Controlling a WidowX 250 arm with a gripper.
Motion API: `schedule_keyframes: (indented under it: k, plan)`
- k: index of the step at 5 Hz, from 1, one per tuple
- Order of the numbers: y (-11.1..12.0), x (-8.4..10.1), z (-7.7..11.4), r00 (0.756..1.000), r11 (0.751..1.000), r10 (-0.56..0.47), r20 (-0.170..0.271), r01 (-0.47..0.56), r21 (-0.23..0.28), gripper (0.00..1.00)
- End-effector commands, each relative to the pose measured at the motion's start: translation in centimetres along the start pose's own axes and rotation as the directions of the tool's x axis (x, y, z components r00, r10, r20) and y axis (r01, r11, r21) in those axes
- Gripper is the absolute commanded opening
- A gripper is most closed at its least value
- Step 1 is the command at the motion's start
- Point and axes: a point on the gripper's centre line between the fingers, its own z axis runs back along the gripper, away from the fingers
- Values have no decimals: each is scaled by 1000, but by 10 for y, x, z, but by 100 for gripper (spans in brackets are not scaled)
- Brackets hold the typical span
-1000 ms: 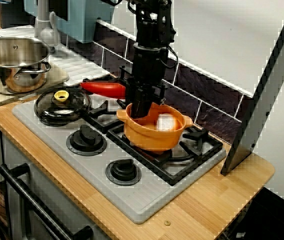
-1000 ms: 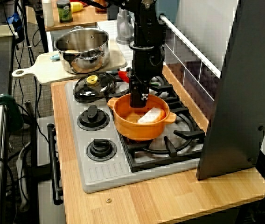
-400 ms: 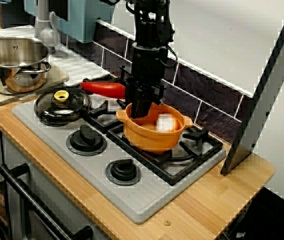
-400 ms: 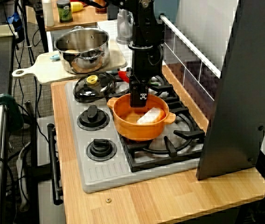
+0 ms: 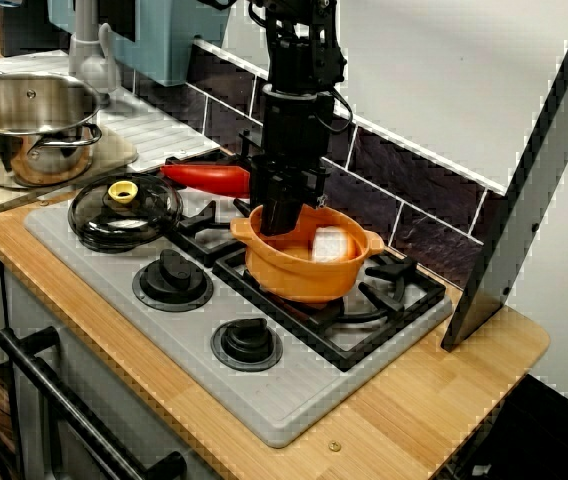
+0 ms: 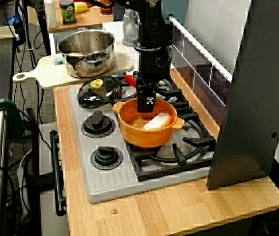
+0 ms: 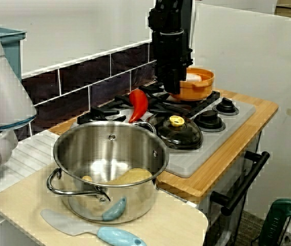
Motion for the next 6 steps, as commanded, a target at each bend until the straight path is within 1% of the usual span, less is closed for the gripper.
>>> schedule_keyframes:
  k: [1,2,3,6]
  plan:
    - [10,21,25,997,1000,11,81,-13,25,0]
    - [8,23,25,997,999,14,74,-16,30,0]
    - [7,26,33,996,1000,19,84,-20,11,0]
    - [0,23,25,995,999,18,93,-20,27,0]
